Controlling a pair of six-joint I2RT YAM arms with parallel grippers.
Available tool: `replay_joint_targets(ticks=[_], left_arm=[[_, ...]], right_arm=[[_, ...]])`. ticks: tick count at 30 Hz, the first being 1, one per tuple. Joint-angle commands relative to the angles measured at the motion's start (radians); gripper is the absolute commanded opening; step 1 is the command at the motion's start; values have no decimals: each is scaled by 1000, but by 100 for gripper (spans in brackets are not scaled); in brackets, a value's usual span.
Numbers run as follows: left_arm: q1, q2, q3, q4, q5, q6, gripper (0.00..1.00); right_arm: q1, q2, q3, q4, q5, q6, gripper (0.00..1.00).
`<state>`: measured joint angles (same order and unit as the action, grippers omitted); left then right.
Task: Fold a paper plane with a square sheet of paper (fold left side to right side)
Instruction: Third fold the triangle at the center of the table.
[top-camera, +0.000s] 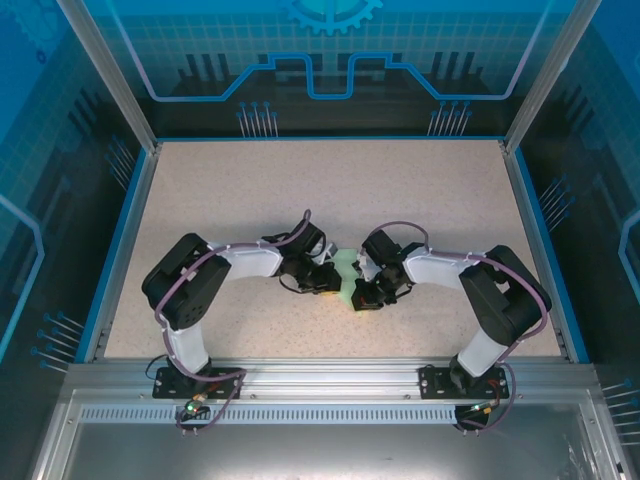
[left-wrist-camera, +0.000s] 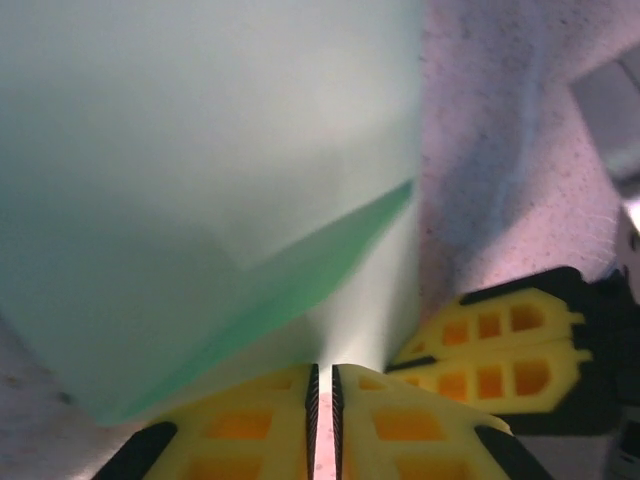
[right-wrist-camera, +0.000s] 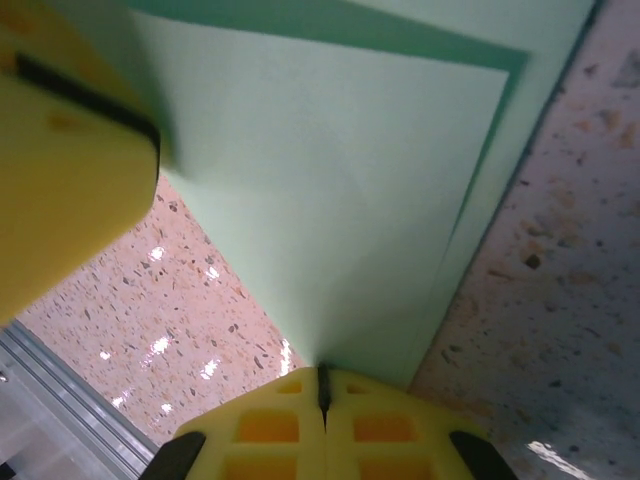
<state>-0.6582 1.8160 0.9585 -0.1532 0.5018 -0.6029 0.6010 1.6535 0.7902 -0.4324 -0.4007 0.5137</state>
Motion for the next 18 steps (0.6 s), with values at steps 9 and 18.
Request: replay_joint_targets(ticks=[9,18], left_arm=[[-85,1,-23,34,2,-38,12],[-89,35,-21,63,-19,-31,12]], right_arm=[[0,42,-39,-40,101,5,0],[2,49,-39,-42,102,2,0]])
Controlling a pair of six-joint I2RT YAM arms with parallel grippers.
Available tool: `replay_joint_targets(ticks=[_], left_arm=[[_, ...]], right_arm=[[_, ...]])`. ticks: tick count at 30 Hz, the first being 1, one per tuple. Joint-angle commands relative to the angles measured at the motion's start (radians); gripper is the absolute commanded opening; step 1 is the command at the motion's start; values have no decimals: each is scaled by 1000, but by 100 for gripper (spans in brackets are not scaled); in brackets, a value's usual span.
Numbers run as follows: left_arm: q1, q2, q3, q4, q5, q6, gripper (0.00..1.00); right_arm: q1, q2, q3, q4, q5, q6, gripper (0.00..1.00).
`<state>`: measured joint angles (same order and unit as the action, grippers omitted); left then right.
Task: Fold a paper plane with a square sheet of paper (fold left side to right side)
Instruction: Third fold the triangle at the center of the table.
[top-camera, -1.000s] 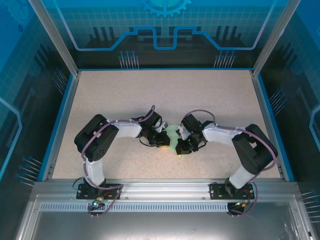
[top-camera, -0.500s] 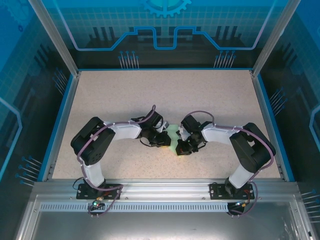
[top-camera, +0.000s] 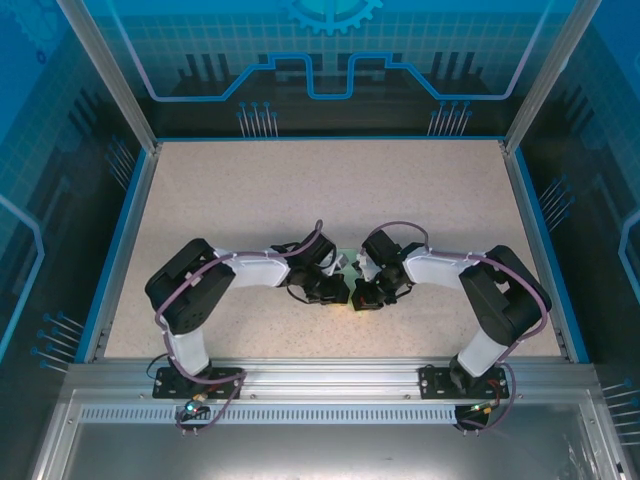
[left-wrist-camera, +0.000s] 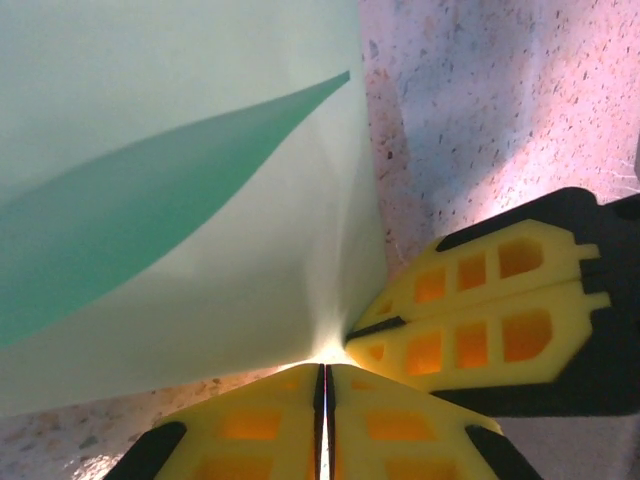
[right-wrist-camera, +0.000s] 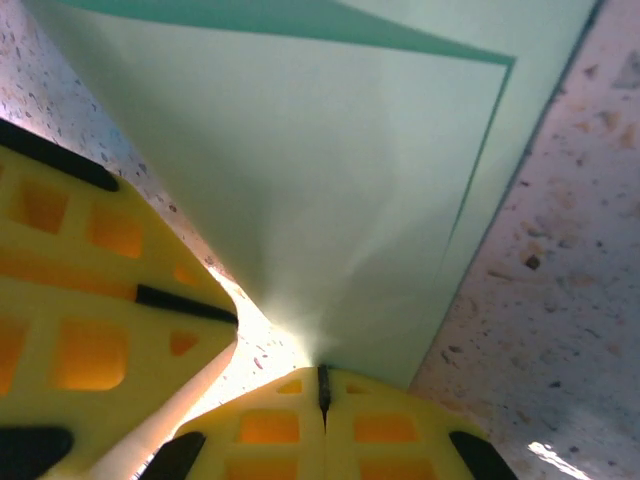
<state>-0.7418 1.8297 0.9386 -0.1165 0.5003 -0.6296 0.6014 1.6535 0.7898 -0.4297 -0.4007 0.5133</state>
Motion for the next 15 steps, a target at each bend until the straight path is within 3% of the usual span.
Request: replay_joint_targets(ticks=[1,15], left_arm=[[-6,26,0,34,-19,-3,12],[-1,59,18,-26,-106,46,11]], right_arm=[[1,50,-37,-46,103,1,0],[5,52,-31,-83,132,-15,0]])
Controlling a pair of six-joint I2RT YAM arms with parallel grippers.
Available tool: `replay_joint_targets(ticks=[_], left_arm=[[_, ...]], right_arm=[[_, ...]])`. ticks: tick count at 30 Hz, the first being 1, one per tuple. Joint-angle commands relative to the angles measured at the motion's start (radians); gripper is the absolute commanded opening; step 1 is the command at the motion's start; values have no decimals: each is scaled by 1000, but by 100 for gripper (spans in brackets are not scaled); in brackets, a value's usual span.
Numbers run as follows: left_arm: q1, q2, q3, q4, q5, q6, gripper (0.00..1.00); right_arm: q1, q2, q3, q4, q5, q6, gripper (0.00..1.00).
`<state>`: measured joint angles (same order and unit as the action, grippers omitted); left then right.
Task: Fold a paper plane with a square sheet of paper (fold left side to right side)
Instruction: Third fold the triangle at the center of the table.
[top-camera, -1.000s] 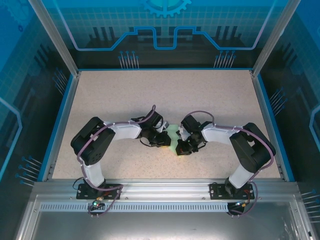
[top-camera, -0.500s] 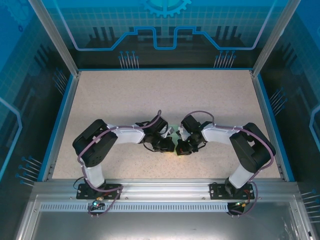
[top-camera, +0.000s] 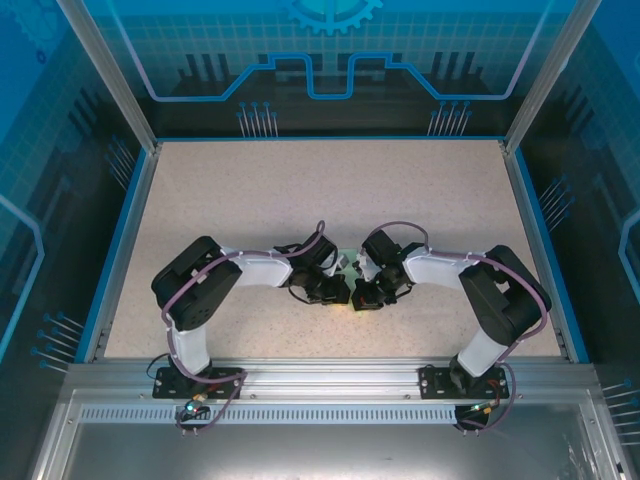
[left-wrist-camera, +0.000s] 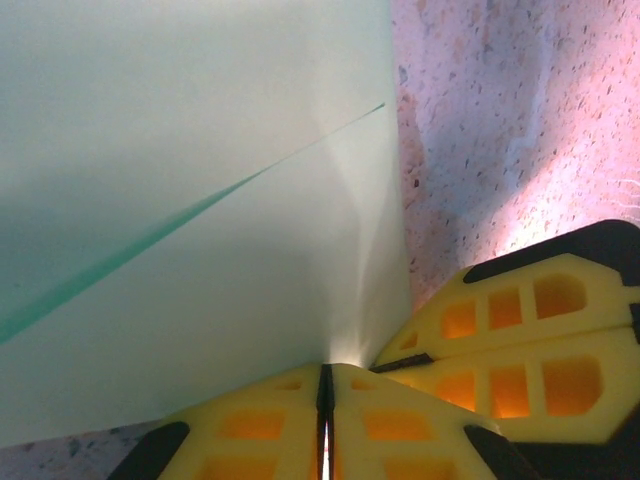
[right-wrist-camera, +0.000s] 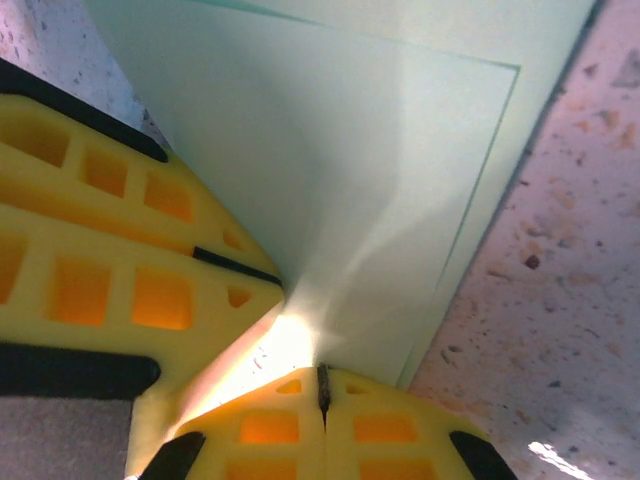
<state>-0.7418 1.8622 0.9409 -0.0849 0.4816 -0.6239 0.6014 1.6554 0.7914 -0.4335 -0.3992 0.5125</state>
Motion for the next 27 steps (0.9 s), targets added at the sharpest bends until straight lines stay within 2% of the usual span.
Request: replay_joint_targets(ticks=[1,17,23,27], left_arm=[[3,25,18,-66,-97,48,10],[201,-20,11,-206,-183,222,9],[280,-15,13,-222,-181,263,9],[298,-30,25,-237,-178,277,9]], right_arm=[[5,49,-34,-83,133,-16,0],[4,30,-62,-99,139,-23,0],[5,20,-63,-102,133,-25,0],[4,8,-67,-82,112,-25,0]])
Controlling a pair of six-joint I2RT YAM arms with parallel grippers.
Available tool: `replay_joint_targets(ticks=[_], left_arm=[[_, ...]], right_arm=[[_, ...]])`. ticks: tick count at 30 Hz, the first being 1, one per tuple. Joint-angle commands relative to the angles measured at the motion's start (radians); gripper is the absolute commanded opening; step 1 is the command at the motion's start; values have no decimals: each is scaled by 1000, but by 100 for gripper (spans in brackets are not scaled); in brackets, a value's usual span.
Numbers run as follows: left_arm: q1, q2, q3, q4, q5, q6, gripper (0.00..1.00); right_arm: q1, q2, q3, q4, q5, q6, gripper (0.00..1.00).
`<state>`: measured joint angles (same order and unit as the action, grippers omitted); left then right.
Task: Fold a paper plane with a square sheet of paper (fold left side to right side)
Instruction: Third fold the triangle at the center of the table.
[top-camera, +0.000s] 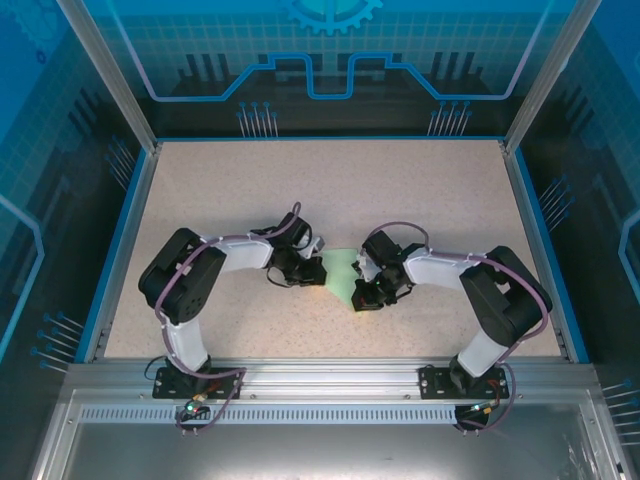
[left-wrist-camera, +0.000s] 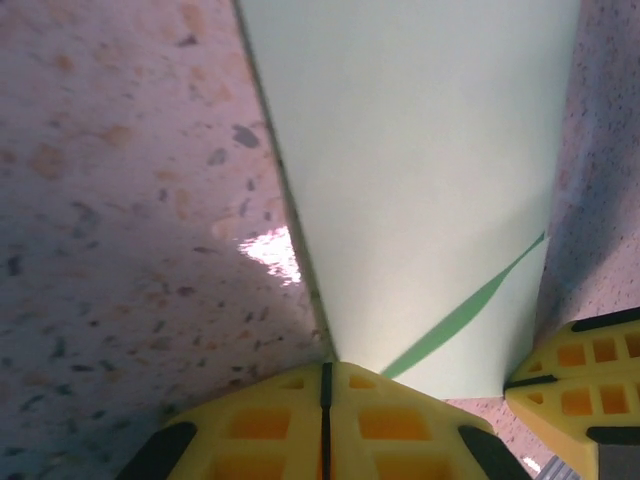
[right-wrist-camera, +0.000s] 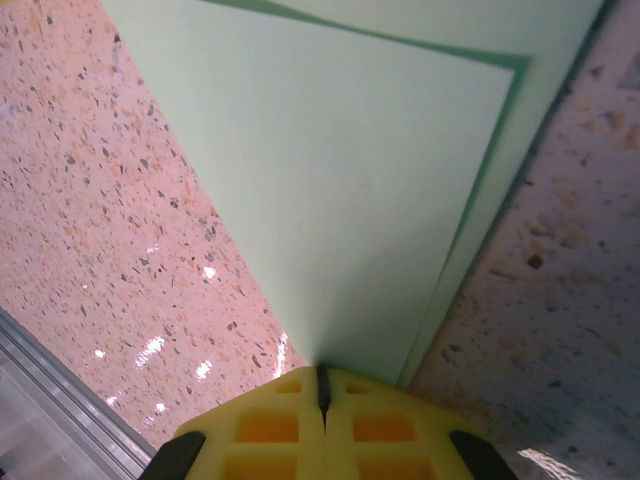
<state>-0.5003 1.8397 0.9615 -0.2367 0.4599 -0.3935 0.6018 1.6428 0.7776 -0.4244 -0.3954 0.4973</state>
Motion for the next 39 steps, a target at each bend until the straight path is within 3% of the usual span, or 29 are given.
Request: replay_joint_targets(ticks=[1,6,10,14,22,33,39], left_arm=[[59,-16,5,-87,-152,46,10],[60,-109,-19,-79,-122,14,18],[59,-199,-78,-22,-69,-66,29],[46,-270,-173,105,9,-204,37],[-30,-255,-231,259,56,-376,48],[-77,-172,-199,295,34,-418,56],[-90,-162,-199,293,28,-425,57]], right_arm=[[4,15,-55,-77,97,-8,0],[4,-38,-67,11,31,-13,1],[3,-113,-70,51,33,-29,17],[-1,-196,-71,61,46,-52,25],[1,-261,-41,-29,212,-116,41],[-5,-209,-2,7,219,-154,48],[-16,-119,67,21,207,-184,45]])
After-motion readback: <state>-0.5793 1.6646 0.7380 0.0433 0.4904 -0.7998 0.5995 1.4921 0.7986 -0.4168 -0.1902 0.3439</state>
